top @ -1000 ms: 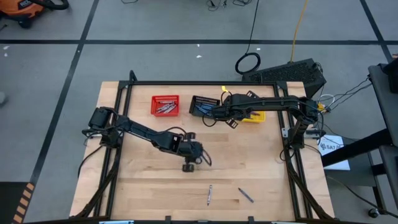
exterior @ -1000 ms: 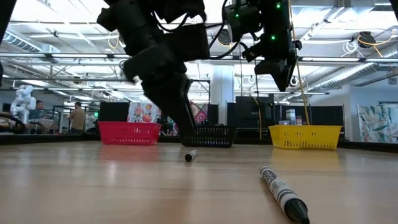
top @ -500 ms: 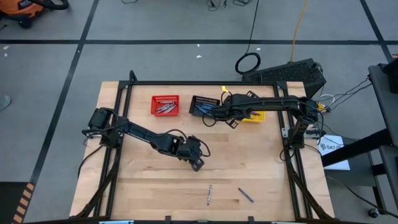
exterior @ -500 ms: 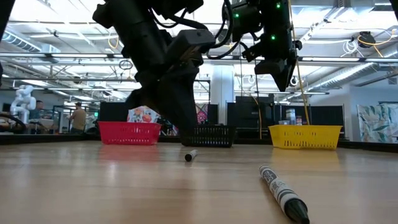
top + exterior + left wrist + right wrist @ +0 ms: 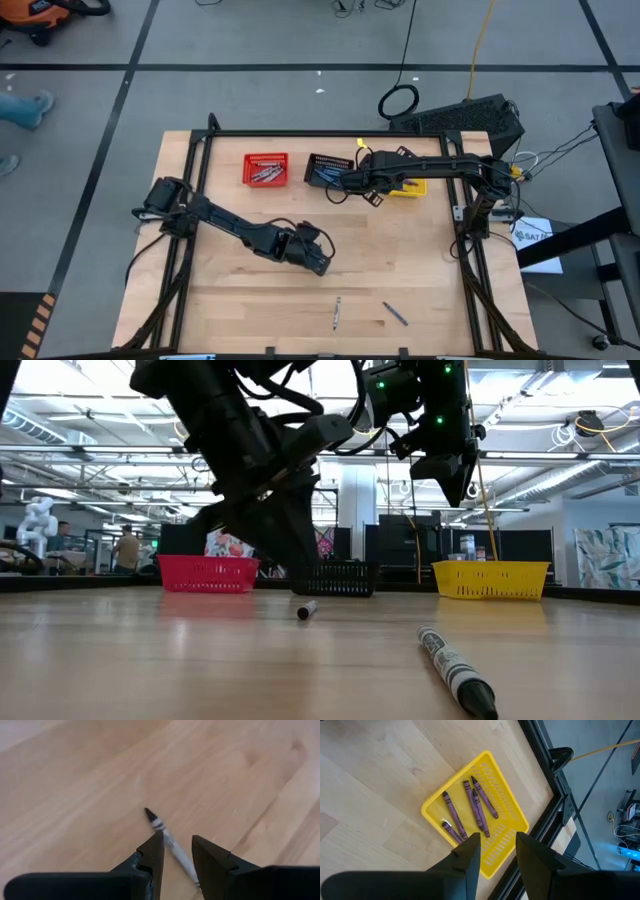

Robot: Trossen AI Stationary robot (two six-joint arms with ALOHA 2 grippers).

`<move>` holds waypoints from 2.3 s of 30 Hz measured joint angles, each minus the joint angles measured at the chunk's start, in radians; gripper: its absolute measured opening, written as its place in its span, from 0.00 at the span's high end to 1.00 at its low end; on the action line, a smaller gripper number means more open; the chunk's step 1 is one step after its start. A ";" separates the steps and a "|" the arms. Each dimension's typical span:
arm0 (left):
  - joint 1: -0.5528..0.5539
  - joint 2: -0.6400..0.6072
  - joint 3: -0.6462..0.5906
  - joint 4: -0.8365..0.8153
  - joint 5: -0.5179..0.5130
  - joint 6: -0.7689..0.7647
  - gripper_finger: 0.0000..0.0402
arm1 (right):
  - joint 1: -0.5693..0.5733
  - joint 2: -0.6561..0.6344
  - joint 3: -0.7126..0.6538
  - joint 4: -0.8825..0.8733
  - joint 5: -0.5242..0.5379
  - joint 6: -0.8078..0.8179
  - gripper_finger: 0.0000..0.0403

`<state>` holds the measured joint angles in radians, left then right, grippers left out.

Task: Sort crayons
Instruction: Put the gray crayon into the red bin

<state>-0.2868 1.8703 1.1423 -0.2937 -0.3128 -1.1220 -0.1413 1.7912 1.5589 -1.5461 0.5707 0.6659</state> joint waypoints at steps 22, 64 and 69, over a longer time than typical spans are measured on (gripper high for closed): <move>-0.023 0.176 0.009 0.039 -0.049 -0.067 0.74 | 0.011 0.000 -0.002 0.007 -0.001 -0.022 0.72; 0.243 -0.286 -0.006 -0.665 -0.207 0.762 0.98 | 0.039 0.000 -0.002 0.010 0.002 -0.094 0.72; 0.361 -0.290 -0.005 -0.668 -0.208 0.887 0.98 | 0.039 0.000 -0.002 -0.002 0.001 -0.109 0.72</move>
<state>0.0746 1.5806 1.1374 -0.9614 -0.5210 -0.2346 -0.1024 1.7912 1.5574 -1.5481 0.5716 0.5564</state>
